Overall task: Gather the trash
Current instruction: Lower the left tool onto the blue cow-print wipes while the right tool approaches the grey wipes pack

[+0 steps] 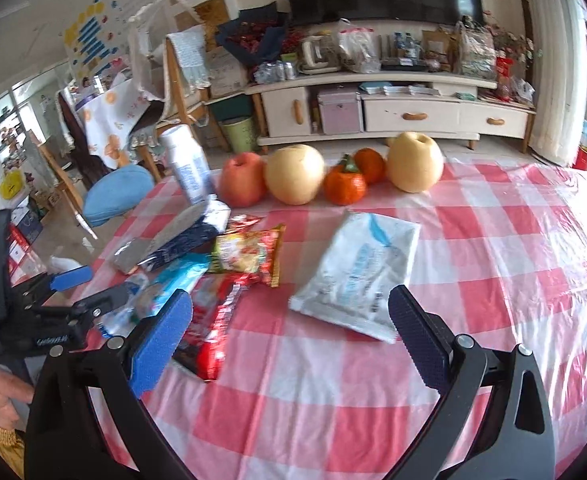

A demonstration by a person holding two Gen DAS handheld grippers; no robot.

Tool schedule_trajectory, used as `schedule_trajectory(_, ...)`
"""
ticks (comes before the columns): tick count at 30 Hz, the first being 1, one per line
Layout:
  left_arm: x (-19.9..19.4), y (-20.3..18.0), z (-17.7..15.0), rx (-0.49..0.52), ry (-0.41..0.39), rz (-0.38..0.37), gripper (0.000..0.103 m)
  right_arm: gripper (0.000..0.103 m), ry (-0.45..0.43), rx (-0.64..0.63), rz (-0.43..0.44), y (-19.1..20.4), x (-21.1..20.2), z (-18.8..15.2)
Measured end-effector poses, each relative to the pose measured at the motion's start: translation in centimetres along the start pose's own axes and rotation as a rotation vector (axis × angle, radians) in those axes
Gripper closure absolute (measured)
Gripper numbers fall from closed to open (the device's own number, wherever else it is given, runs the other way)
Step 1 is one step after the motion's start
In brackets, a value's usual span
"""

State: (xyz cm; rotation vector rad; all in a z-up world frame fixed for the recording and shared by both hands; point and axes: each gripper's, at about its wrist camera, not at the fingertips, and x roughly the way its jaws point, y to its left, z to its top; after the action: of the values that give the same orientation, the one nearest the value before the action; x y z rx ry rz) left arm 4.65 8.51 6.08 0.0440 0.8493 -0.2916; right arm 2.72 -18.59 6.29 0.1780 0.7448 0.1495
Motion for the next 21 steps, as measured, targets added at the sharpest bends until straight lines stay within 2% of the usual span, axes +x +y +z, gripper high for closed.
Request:
schedule_trajectory(4,1.3,-1.4,0.3,0.047,0.014,-0.009,0.008,0.004,0.047,0.070,-0.045,-2.7,2.2,0.5)
schedule_trajectory(6,1.9,-2.0,0.4,0.063,0.019,-0.009,0.008,0.004,0.068,0.102,-0.034,-3.6,3.2,0.6)
schedule_trajectory(11,3.1,-2.5,0.5,0.068,0.033,-0.014,0.009,0.004,0.109,0.111,-0.025,-4.1,5.8,1.0)
schedule_trajectory(15,3.9,-2.9,0.5,0.073,0.044,-0.022,0.019,0.004,0.128,0.108,-0.041,-4.3,7.8,1.3)
schedule_trajectory(21,4.6,-2.7,0.6,0.053,0.062,-0.042,0.019,0.004,0.149,0.153,-0.059,-5.1,9.6,1.3)
